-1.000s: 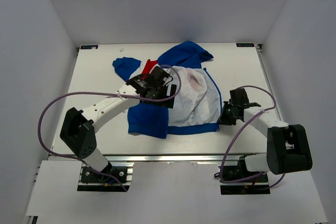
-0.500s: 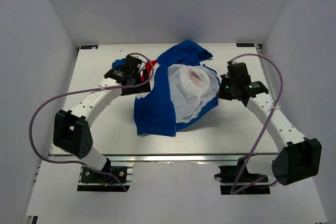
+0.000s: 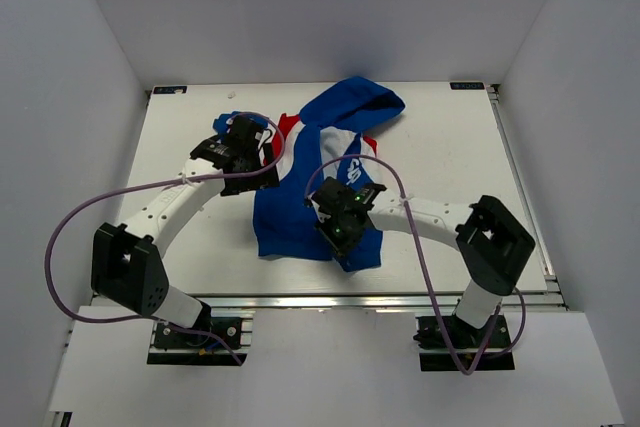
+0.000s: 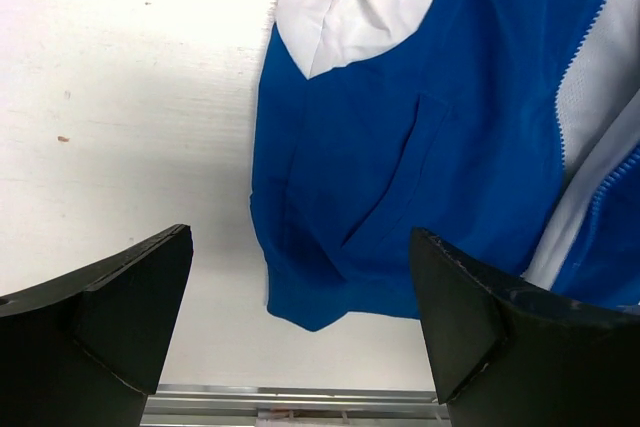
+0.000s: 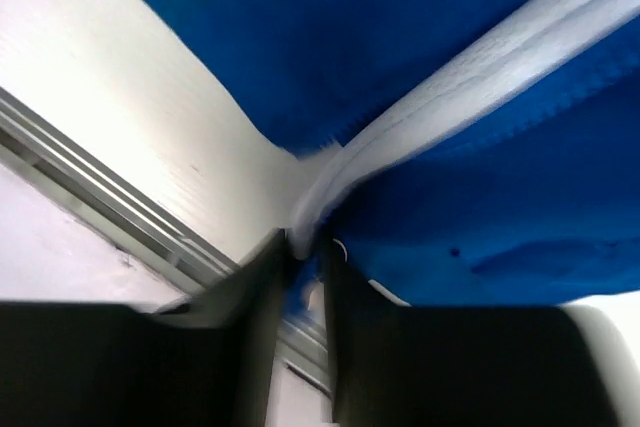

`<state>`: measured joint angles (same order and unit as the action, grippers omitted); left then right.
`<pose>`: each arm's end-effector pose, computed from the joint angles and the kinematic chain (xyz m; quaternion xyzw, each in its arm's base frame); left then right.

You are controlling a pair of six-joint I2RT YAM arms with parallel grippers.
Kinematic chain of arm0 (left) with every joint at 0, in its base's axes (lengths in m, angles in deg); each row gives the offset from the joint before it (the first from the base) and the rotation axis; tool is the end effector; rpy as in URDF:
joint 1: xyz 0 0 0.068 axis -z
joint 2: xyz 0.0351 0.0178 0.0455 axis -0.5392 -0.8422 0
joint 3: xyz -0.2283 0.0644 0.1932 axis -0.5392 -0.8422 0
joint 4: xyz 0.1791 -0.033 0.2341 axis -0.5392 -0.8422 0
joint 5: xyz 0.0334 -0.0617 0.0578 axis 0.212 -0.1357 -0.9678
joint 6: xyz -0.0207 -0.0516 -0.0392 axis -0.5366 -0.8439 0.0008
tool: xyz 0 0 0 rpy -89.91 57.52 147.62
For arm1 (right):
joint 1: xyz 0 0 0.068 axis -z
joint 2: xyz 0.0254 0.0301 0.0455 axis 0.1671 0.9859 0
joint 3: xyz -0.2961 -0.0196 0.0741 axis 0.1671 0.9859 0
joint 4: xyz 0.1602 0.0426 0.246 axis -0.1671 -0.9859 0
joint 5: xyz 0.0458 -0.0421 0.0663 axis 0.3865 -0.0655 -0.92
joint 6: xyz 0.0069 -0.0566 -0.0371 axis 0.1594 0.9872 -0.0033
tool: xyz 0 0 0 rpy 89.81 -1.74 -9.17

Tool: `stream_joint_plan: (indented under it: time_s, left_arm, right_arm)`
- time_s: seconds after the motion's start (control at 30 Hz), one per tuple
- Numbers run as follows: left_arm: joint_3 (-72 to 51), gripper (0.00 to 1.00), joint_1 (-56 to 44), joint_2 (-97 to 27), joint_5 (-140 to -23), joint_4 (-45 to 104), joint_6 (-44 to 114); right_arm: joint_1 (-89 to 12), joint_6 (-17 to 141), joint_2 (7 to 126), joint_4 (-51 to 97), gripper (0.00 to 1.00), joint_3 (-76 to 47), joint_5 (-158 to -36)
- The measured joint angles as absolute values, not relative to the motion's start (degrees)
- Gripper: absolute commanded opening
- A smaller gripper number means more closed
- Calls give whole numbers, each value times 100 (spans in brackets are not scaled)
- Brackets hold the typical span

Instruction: Zip up the jacket

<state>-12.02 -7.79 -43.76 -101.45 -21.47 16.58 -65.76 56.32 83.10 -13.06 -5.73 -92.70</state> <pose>0.3100 -0.1315 0.2890 -0.0714 0.9643 -0.0219 0.2539 0.2100 0.3185 0.1969 -0.3706 0.9074 0.1330 0.1469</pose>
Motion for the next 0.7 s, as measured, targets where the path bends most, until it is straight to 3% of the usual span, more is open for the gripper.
stream_joint_plan:
  time_s: [0.03,0.1,0.13,0.43,0.6,0.7]
  left_arm:
    - [-1202,98,-783,-4387,-10145,-2162,1654]
    - [-1202,98,-794,-4420,-10143,-2160,1656]
    - [-1202,98,-799,-4451,-10130,-2152,1660]
    - [-957,98,-812,-5047,-9511,-1688,1949]
    - [-522,98,-812,-5749,-9295,-1352,2117]
    - [-360,98,-812,-6151,-9192,-1214,2198]
  right_arm:
    - [-6576,5672,8288,-1350,44,-497,-9274]
    - [-6556,5696,8118,-1330,79,-372,-9268]
    - [-6549,5726,7967,-1317,89,-311,-9263]
    - [-5878,5702,6560,-943,89,-272,-9515]
    - [-4377,5571,6831,-666,89,-587,-10050]
    - [-3981,5556,7458,-517,89,-1026,-10160]
